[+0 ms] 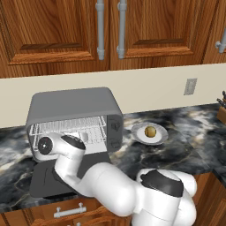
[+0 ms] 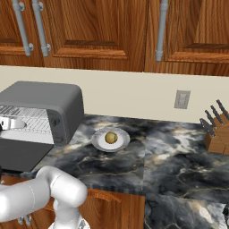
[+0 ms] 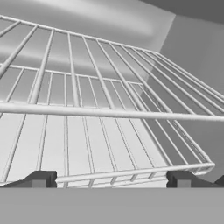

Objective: Open the toaster oven door. Place the bread on the bottom rack in the toaster oven and place the chicken drumstick on the top rack.

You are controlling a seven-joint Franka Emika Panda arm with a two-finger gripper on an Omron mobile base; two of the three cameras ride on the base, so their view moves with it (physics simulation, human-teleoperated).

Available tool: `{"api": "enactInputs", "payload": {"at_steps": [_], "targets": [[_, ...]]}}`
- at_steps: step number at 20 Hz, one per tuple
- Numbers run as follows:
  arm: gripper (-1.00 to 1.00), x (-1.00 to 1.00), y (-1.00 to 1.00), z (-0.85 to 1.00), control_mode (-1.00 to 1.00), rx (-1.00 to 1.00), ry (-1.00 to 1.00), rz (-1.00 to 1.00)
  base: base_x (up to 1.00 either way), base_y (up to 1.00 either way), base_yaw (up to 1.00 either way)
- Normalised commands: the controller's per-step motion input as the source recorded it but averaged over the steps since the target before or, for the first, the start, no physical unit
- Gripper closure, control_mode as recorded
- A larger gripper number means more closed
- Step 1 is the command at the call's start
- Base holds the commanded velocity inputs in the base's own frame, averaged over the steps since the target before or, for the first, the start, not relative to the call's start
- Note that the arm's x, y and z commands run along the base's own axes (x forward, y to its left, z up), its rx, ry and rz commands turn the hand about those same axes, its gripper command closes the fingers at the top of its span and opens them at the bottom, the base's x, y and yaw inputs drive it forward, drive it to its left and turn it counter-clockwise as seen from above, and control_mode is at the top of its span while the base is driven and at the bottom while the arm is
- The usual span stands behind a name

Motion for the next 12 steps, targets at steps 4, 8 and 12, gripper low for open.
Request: {"api": "enactInputs", "payload": {"at_steps": [4, 8, 12], "targets": [[-1.00, 0.09, 0.01, -0.07, -1.00, 0.08, 0.02, -0.08, 0.00, 0.00, 0.00], [-1.00, 0.06, 0.03, -0.11, -1.00, 0.07, 0.00, -0.06, 0.00, 0.00, 0.00], [-1.00, 0.01, 0.02, -0.17, -1.00, 0.01, 0.01, -0.04, 0.00, 0.00, 0.00]]}}
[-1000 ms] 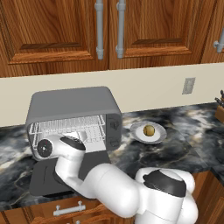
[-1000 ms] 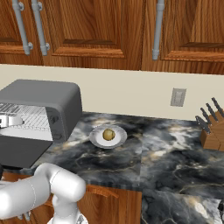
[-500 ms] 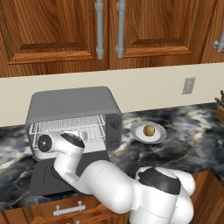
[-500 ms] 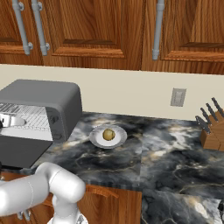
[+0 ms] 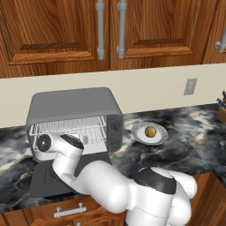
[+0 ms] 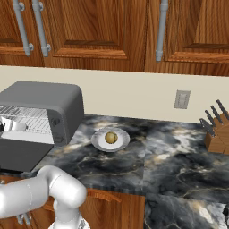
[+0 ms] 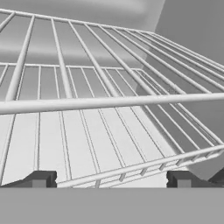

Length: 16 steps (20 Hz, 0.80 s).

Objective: Open the toaster oven door. Place the bread on the bottom rack in the toaster oven and place the chicken drumstick on the top rack.

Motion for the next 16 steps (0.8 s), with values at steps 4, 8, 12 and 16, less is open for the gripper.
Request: {"api": "enactInputs", "payload": {"at_steps": [4, 8, 12, 16], "targets": [[-1.00, 0.14, 0.03, -0.01, -1.00, 0.00, 0.00, 0.00, 0.00, 0.00, 0.00], [-1.00, 0.12, 0.02, -0.01, -1.00, 0.00, 0.03, 0.00, 0.00, 0.00, 0.00], [-1.00, 0.08, 0.01, -0.05, -1.00, 0.00, 0.07, 0.00, 0.00, 0.00, 0.00], [-1.00, 0.01, 0.04, -0.19, -1.00, 0.00, 0.11, 0.00, 0.00, 0.00, 0.00]]}}
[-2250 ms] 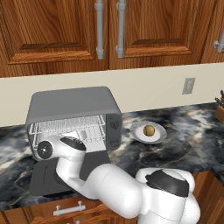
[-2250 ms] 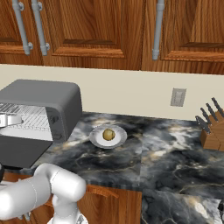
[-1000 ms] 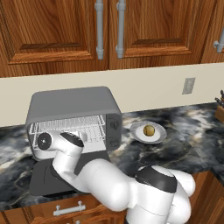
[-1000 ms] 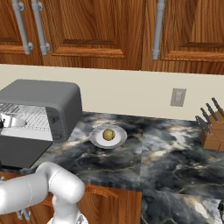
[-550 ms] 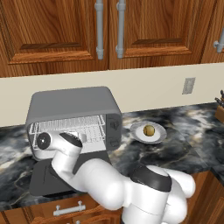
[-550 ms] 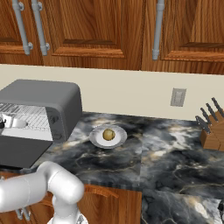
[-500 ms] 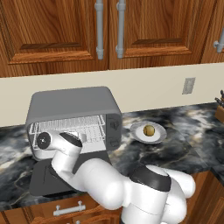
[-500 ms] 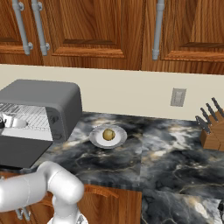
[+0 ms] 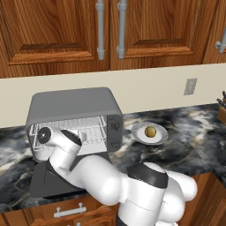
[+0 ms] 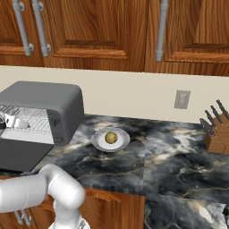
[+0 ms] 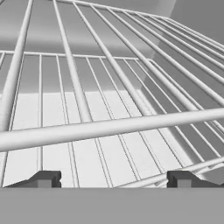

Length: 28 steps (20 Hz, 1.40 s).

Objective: Open the toaster oven door. Place the bread on the bottom rack in the toaster oven and place the chicken drumstick on the top rack.

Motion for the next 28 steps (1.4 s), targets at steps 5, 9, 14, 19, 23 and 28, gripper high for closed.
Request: {"api": "enactInputs", "payload": {"at_steps": [5, 9, 14, 19, 23, 28], "targets": [[-1.00, 0.00, 0.06, -0.22, -1.00, 0.00, 0.08, 0.00, 0.00, 0.00, 0.00], [-1.00, -0.14, 0.07, -0.30, -1.00, 0.00, 0.04, 0.01, 0.00, 0.00, 0.00], [-1.00, -0.24, 0.08, -0.38, -1.00, 0.00, 0.02, 0.01, 0.00, 0.00, 0.00], [-1.00, -0.37, 0.06, -0.43, -1.00, 0.00, 0.00, 0.01, 0.00, 0.00, 0.00], [-1.00, -0.47, 0.04, -0.48, -1.00, 0.00, 0.02, 0.00, 0.00, 0.00, 0.00], [-1.00, -0.53, 0.01, -0.50, -1.00, 0.00, 0.08, 0.00, 0.00, 0.00, 0.00]]}}
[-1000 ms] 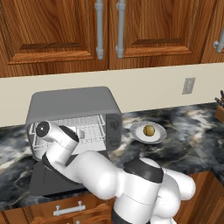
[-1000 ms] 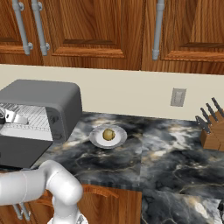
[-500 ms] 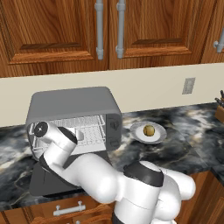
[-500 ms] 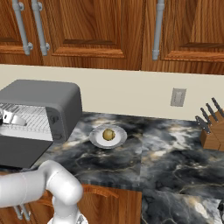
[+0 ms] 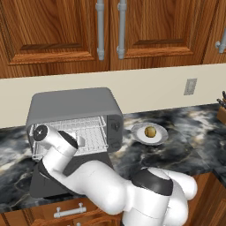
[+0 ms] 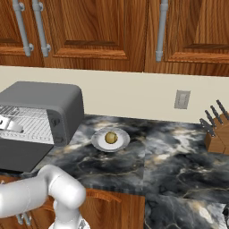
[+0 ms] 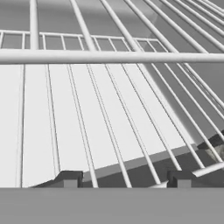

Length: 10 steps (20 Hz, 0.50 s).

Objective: Open the toaster oven door. Place the bread on the bottom rack in the toaster oven and place the chicken drumstick on the top rack.

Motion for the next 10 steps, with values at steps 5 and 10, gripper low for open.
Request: {"api": "enactInputs", "payload": {"at_steps": [5, 10], "targets": [[-1.00, -0.56, 0.00, -0.52, -1.00, 0.00, 0.11, 0.00, 0.00, 0.00, 0.00], [-1.00, -0.65, 0.01, -0.56, -1.00, -0.01, 0.06, 0.00, 0.00, 0.00, 0.00]]}}
